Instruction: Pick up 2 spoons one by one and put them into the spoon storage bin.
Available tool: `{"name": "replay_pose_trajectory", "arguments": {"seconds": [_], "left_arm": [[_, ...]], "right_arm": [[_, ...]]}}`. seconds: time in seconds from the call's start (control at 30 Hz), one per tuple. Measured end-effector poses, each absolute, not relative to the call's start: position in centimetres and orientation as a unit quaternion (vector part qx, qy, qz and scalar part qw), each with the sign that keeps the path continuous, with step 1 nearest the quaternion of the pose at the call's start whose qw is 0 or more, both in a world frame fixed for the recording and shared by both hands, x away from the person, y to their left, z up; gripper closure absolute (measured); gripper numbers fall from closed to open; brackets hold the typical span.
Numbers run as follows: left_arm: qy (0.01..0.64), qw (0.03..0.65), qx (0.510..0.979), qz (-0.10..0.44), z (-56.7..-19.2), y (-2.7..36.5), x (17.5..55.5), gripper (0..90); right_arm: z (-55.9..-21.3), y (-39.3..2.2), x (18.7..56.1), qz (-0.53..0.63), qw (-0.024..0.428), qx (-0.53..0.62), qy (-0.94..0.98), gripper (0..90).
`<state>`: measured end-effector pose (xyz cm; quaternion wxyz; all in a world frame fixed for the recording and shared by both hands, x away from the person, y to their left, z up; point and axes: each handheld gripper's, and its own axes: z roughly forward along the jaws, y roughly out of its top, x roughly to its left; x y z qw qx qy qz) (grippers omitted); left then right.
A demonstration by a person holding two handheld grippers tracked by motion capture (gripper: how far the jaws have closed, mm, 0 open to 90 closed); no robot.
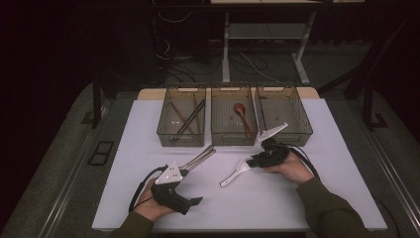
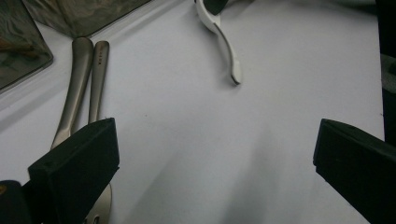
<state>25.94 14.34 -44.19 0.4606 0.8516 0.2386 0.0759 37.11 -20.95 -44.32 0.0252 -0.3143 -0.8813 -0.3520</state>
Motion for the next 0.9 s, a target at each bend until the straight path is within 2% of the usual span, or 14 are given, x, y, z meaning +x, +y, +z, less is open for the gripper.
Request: {"name": "replay_pose_trajectory", "arguments": {"seconds": [0.5, 0.9], "left_arm": [[0.238, 0.461, 0.852, 0.075, -44.1, 14.3, 25.9, 0.0], [0.237, 0.461, 0.852, 0.075, -44.1, 14.3, 25.9, 0.0]], "right_arm": [[-44.1, -21.5, 37.0, -0.368, 0.054, -0.287, -0.883, 83.7], [-43.0, -21.8, 36.9, -0.397, 0.028, -0.285, -0.872, 84.2]]}}
